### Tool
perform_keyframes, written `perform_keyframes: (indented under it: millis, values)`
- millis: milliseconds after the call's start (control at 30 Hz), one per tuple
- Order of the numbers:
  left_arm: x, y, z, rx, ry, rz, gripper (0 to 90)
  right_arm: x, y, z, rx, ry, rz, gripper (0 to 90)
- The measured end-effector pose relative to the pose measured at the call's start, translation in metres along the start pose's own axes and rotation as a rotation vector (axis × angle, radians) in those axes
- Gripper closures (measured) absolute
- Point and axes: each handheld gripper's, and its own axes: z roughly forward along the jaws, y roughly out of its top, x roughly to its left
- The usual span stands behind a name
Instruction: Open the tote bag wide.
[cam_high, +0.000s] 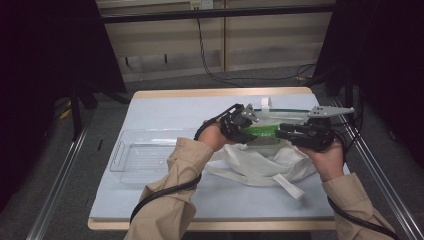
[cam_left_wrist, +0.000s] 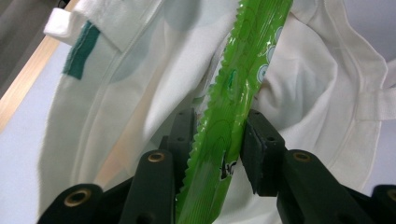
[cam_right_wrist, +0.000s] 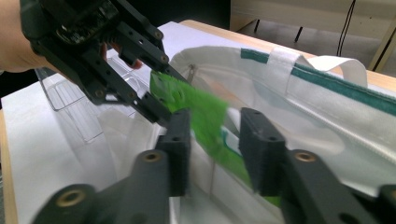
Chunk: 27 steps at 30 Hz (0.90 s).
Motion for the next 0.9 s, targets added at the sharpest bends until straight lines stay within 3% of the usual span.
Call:
perform_keyframes:
  millis: [33, 333, 667, 900]
  values:
    - [0.0, 0.0, -0.001, -0.004, 0.003, -0.003, 68.4, -0.001, -0.002, -0.001, 0.006, -0.018, 0.003, 51.1]
    - [0.005, 0.0, -0.012, 0.01, 0.042, -0.002, 74.0, -0.009, -0.016, 0.001, 0.017, -0.045, 0.015, 28.0]
    - [0.006, 0.0, -0.027, 0.029, 0.067, -0.015, 84.9, -0.004, -0.029, 0.012, 0.046, -0.052, -0.028, 18.1]
    - [0.007, 0.006, -0.038, 0.028, 0.072, -0.023, 85.6, -0.003, -0.038, 0.02, 0.075, -0.047, -0.034, 12.3]
